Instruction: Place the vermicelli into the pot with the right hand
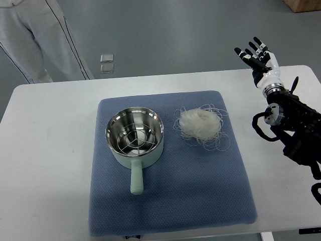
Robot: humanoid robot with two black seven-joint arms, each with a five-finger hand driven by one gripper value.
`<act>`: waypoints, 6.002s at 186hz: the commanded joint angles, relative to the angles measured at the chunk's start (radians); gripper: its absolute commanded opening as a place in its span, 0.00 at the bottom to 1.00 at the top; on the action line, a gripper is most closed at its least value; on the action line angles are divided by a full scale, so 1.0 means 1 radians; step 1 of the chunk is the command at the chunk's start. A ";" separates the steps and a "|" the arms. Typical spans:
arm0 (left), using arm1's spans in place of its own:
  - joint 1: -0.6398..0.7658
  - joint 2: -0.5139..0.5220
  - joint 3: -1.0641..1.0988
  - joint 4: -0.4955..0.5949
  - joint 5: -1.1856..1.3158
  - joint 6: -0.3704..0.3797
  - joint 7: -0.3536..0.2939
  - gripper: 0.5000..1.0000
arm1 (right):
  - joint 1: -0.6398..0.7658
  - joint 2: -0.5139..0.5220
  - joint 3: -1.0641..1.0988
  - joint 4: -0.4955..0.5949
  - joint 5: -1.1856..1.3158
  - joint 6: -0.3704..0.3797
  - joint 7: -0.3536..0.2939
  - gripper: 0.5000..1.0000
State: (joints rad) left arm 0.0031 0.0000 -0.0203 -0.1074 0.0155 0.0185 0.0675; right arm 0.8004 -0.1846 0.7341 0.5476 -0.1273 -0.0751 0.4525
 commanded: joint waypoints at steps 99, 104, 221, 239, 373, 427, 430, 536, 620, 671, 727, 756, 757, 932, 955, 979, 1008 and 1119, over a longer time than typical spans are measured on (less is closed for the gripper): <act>-0.008 0.000 0.000 0.000 0.000 0.000 0.000 1.00 | 0.005 -0.009 -0.002 0.000 -0.003 0.000 -0.002 0.81; -0.008 0.000 0.000 0.000 0.000 0.000 0.000 1.00 | 0.005 -0.009 -0.002 0.000 -0.003 0.000 -0.002 0.81; -0.008 0.000 0.000 0.000 0.000 0.000 0.000 1.00 | 0.026 -0.087 -0.074 0.095 -0.238 0.017 -0.011 0.81; -0.008 0.000 0.000 0.000 0.000 0.000 0.000 1.00 | 0.028 -0.104 -0.084 0.130 -0.380 0.020 -0.011 0.80; -0.008 0.000 -0.001 0.000 0.000 0.000 0.000 1.00 | 0.178 -0.299 -0.255 0.371 -1.282 0.334 0.012 0.80; -0.008 0.000 -0.001 0.000 0.000 0.000 -0.002 1.00 | 0.223 -0.348 -0.374 0.446 -1.410 0.367 0.035 0.80; -0.008 0.000 -0.001 0.000 0.000 0.000 0.000 1.00 | 0.221 -0.349 -0.381 0.451 -1.417 0.367 0.035 0.81; -0.008 0.000 -0.001 0.000 0.000 0.000 0.000 1.00 | 0.079 -0.331 -0.413 0.443 -1.473 0.290 0.032 0.80; -0.008 0.000 -0.001 0.000 0.000 0.000 0.000 1.00 | 0.048 -0.291 -0.413 0.396 -1.482 0.207 -0.025 0.80; -0.008 0.000 -0.001 0.000 0.000 0.000 0.000 1.00 | 0.046 -0.273 -0.412 0.390 -1.482 0.204 -0.066 0.62; -0.009 0.000 -0.001 0.000 0.000 0.000 0.000 1.00 | 0.049 -0.273 -0.412 0.390 -1.482 0.204 -0.067 0.22; -0.008 0.000 0.000 0.000 0.000 0.000 0.000 1.00 | 0.051 -0.273 -0.409 0.390 -1.479 0.204 -0.067 0.00; -0.008 0.000 0.000 0.000 0.000 0.000 0.000 1.00 | 0.051 -0.273 -0.409 0.390 -1.479 0.204 -0.067 0.00; -0.008 0.000 0.000 0.000 0.000 0.000 0.000 1.00 | 0.215 -0.276 -0.222 0.425 -1.385 0.210 -0.060 0.03; -0.008 0.000 0.000 0.000 0.000 0.000 0.000 1.00 | 0.252 -0.265 -0.222 0.454 -1.367 0.212 -0.057 0.05; -0.008 0.000 0.000 0.000 0.000 0.000 0.000 1.00 | 0.279 -0.245 -0.222 0.491 -1.365 0.222 -0.054 0.05; -0.008 0.000 0.000 0.000 0.000 0.000 0.000 1.00 | 0.290 -0.208 -0.222 0.548 -1.362 0.229 -0.052 0.06; -0.008 0.000 0.000 0.000 0.000 0.000 0.000 1.00 | 0.180 -0.036 -0.266 0.569 -1.376 0.230 -0.066 0.09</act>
State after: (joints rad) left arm -0.0046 0.0000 -0.0199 -0.1074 0.0153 0.0184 0.0675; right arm 1.0086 -0.2322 0.4833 1.1207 -1.5008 0.1582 0.3870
